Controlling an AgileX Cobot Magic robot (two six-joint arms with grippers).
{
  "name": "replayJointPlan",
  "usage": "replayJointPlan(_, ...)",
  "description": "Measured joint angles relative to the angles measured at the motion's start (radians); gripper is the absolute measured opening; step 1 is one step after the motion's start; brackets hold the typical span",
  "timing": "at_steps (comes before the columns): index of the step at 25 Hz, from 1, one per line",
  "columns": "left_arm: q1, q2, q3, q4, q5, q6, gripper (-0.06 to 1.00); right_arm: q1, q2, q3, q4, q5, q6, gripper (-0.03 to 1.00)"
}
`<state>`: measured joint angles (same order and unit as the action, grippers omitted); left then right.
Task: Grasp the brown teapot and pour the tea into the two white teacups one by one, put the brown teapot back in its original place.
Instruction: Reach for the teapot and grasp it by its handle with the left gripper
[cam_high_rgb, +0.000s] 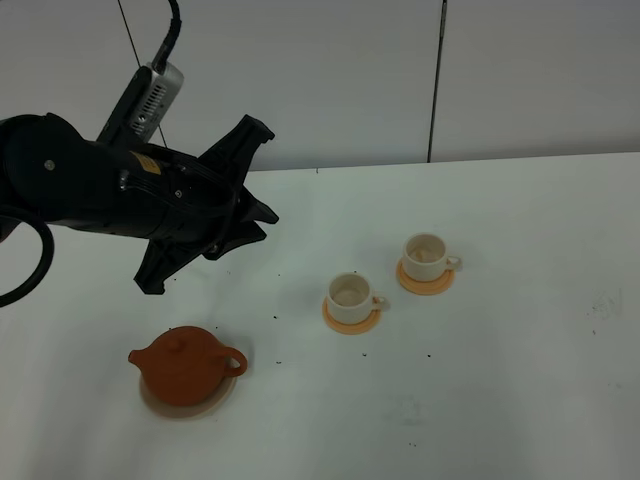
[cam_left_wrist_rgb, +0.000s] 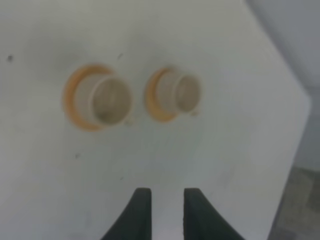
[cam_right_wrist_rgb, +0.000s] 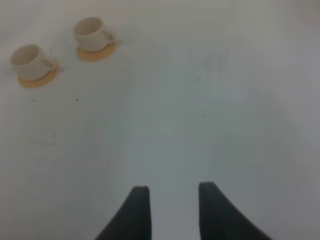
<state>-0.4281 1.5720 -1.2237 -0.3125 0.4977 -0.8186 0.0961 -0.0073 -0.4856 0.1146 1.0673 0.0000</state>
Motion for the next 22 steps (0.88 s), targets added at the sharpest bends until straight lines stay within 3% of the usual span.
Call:
replayJointPlan(2,0.0,0.007,0.0,-0.005,-0.008,-0.031,0.23,0.0,0.0,0.0,0.0,0.0,0.0,0.24)
replayJointPlan(6,0.0,0.012,0.0,-0.013,-0.036,-0.27,0.23,0.0,0.0,0.0,0.0,0.0,0.0,0.24)
replayJointPlan(11,0.0,0.016,0.0,0.156,-0.03,-0.48,0.23,0.0,0.0,0.0,0.0,0.0,0.0,0.24)
replayJointPlan(17,-0.003,0.066,0.0,0.247,0.167,-0.936,0.23,0.0,0.0,0.0,0.0,0.0,0.0,0.24)
replayJointPlan(22,-0.005,0.09,0.0,0.256,0.288,-1.2,0.23,0.0,0.0,0.0,0.0,0.0,0.0,0.24)
